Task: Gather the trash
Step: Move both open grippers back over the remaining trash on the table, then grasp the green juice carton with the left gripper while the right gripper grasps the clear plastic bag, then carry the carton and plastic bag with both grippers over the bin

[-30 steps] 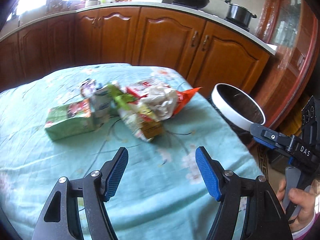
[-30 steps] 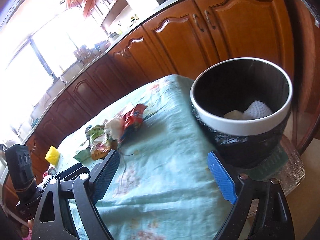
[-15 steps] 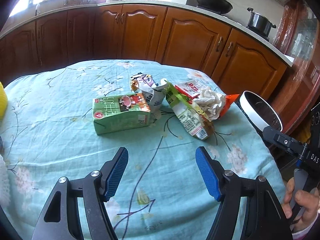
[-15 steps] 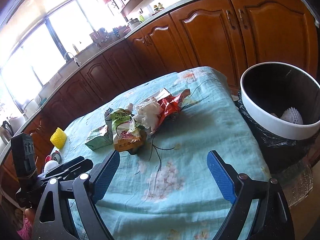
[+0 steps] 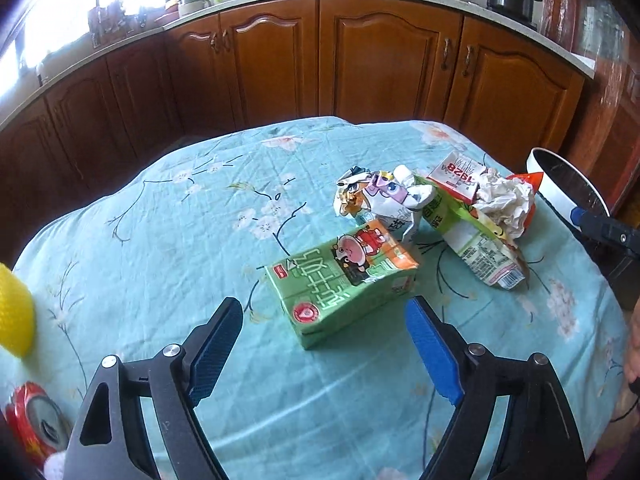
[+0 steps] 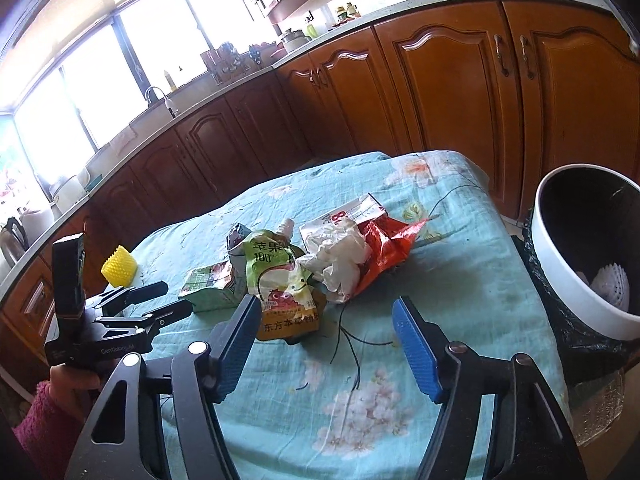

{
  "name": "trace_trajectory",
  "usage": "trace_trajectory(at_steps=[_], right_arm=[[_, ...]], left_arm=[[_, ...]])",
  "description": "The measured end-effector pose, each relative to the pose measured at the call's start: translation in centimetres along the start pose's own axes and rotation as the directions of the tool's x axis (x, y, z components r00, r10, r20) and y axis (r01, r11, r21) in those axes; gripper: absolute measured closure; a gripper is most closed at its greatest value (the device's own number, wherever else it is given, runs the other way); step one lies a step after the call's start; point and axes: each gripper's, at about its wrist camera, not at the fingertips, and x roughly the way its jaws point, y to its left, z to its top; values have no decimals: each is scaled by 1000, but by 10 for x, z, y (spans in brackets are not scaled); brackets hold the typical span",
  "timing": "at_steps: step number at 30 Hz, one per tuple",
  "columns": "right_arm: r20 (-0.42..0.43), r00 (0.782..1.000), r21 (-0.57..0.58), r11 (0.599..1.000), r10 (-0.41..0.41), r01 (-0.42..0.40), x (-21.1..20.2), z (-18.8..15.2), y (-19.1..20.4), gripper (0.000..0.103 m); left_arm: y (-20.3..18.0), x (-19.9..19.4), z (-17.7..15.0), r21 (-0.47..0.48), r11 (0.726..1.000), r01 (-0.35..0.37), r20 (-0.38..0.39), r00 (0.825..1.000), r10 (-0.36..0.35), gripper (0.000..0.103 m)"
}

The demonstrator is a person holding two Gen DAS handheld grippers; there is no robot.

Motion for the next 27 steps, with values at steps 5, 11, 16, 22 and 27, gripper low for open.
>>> trace_trajectory(at_steps=[5,11,16,22,27], right_arm=[[-9,1000,-34,999,-18,18,21,14,4,34],[-63,997,-52,998,-48,45,56,16,-1,47],[-72,997,-47,998,-43,39,56,11,-4,73],[-34,999,-22,1000,-6,6,29,4,-7,78],[-8,1000,15,1000,13,-13,4,-3,-16,78]], left_arm=[[14,29,17,72,997,26,-49,999,-23,18],[-5,55,21,157,987,39,-78,997,-26,19],[-31,54,15,229,973,20,-51,999,-8,39],[-39,34,10,104,993,53,-37,998,-49,48],[-51,8,-2,-22,993,118,11,993,-117,50]])
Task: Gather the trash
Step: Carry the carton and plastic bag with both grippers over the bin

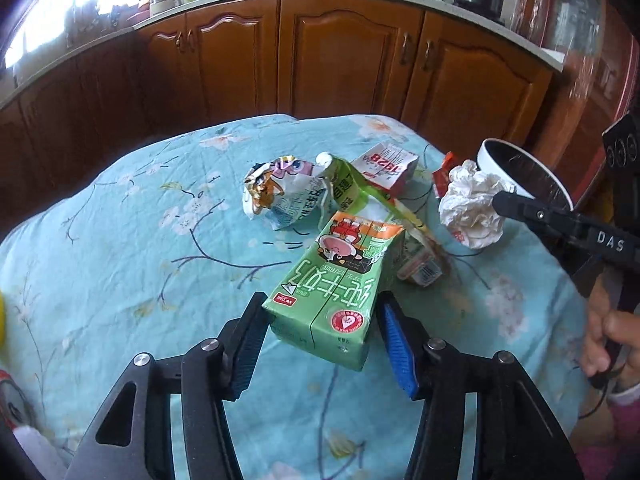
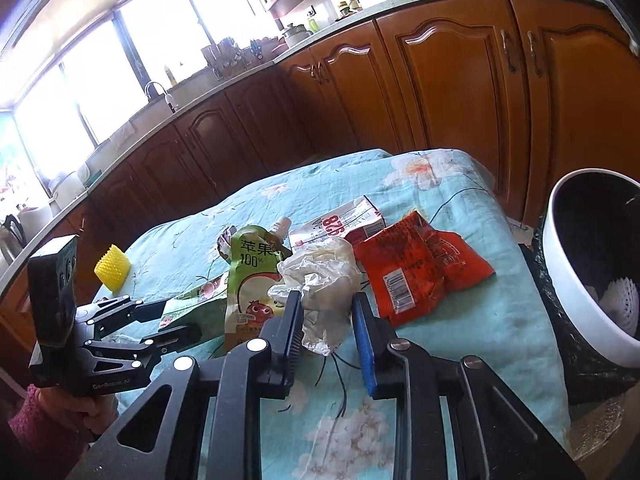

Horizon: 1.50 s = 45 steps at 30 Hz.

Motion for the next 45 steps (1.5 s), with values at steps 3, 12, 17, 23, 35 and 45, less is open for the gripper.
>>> trace_trajectory(at_steps=[3,12,17,23,35,45], right_arm=[[12,1000,20,1000,-9,9,-13,-5,-9,78],[48,997,98,994,-59,54,-53,-19,-48,78],[72,993,129,988,-92,82,-75,-21,-66,78],[101,986,165,980,-132,115,-95,-21,-88,79],[143,967,219,960,-210,176,-124,-16,-131,79],[147,952,241,943,-268,228,-134,-6,-164,79]], left_arm=[[-13,-14,-8,-37,999,30,37,999,-28,51],[-56,-48,-19,-32,994,105,141,985,-99,53],[-80,-42,-13,11,991,134,147,980,-134,53],[-101,-22,-2,45,987,157,141,977,-162,53],[-150,14,29,111,976,187,146,968,-202,53],[-187,48,59,162,970,179,152,967,-204,53]])
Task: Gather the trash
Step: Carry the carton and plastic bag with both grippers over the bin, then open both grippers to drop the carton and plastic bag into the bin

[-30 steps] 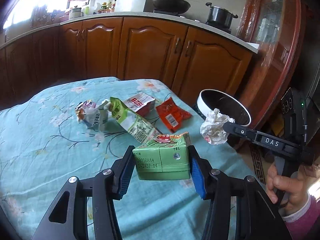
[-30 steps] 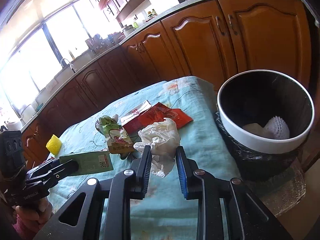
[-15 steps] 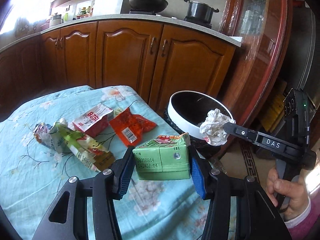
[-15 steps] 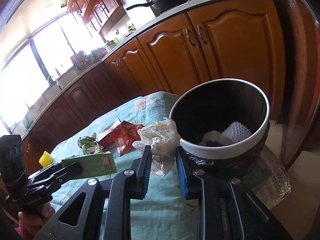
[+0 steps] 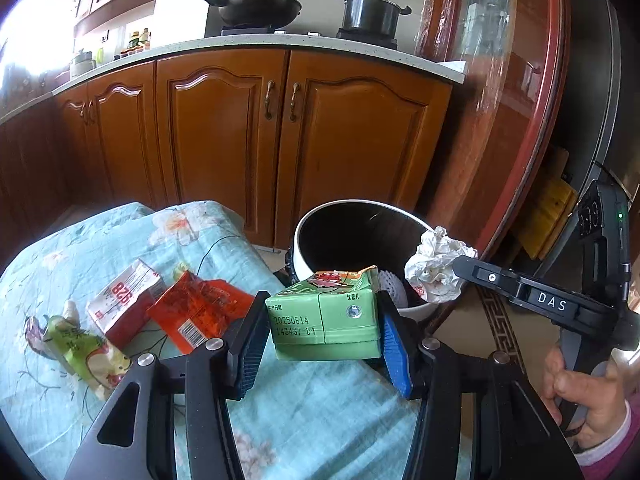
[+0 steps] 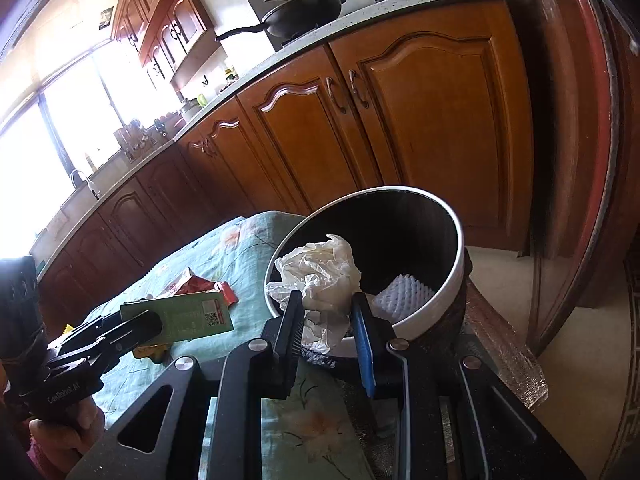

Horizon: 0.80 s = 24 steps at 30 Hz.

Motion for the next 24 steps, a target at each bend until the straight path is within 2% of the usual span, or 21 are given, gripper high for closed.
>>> trace_trajectory(at_steps=[12,24], right_arm=[[-12,999,-8,999,-36,36,15,22,-19,79],[-55,996,-27,998,-67,65,36,32,-31,79]], left_arm=[[-29,59,32,64,998,-21,-12,1000,21,53],[-39,95,44,84,996,-26,-48,998,30,53]])
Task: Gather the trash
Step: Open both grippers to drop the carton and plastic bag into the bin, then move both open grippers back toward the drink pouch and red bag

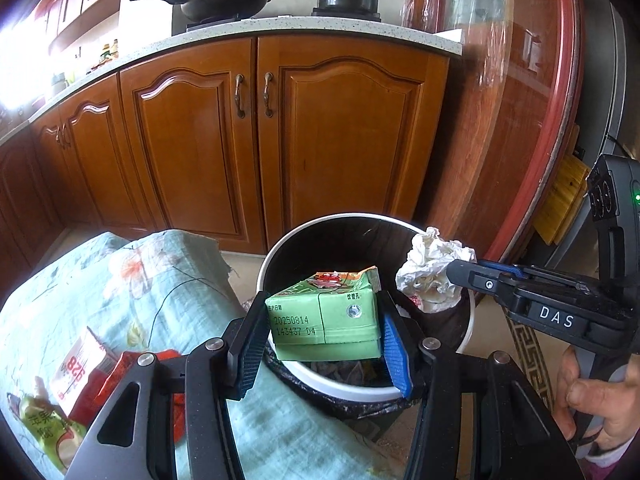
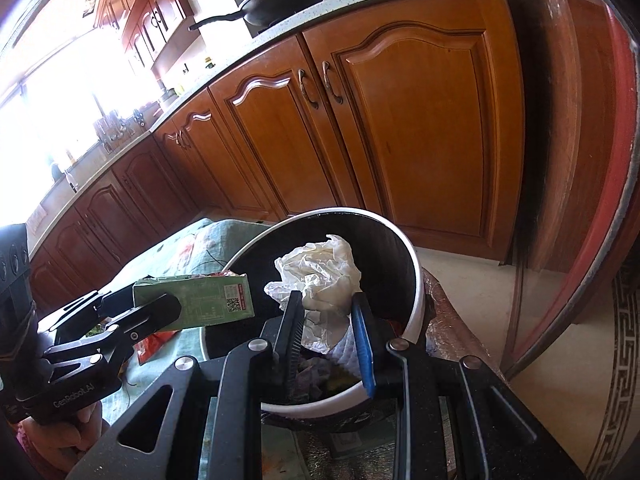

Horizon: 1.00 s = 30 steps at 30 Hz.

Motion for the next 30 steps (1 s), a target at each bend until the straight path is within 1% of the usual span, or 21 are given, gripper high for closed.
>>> trace_trajectory(at_steps=[3,5,9,10,12,14,18,20,23,30], right_arm=[[-10,1000,-3,1000,-1,1,5,4,-3,79],[-12,1000,-3,1000,-4,4,7,6,-4,78],[-22,1000,5,1000,-3,3,12,9,-6,72],[-25,1000,7,1000,-2,3,13,10,-7,68],[-21,1000,15,1000,5,-4,12,9,-8,63],[-7,1000,27,1000,12,-12,8,7,-8,50],[20,999,48,998,28,-29,0,-1,-5,36],[38,998,60,997,42,-44,-5,-6,-1,24],[57,996,70,995,64,-68,-12,-14,7,17],[59,993,73,992,100,-105,-22,-35,35,13]], left_arm=[[-2,8,4,2,1000,-2,-10,1000,2,52],[-1,14,5,-3,1000,12,-31,999,-12,52],[2,20,6,-22,1000,11,-51,999,-12,50],[3,21,7,-28,999,14,-53,998,-15,49],[6,19,7,-42,999,17,-52,998,-19,41],[9,13,4,-58,998,24,-40,999,-27,38],[17,-4,-7,-97,995,39,-25,999,-42,34],[21,-17,-15,-121,992,46,-11,999,-48,31],[26,-36,-30,-146,988,45,3,999,-45,30],[49,-78,-67,-237,971,38,9,999,-37,30]])
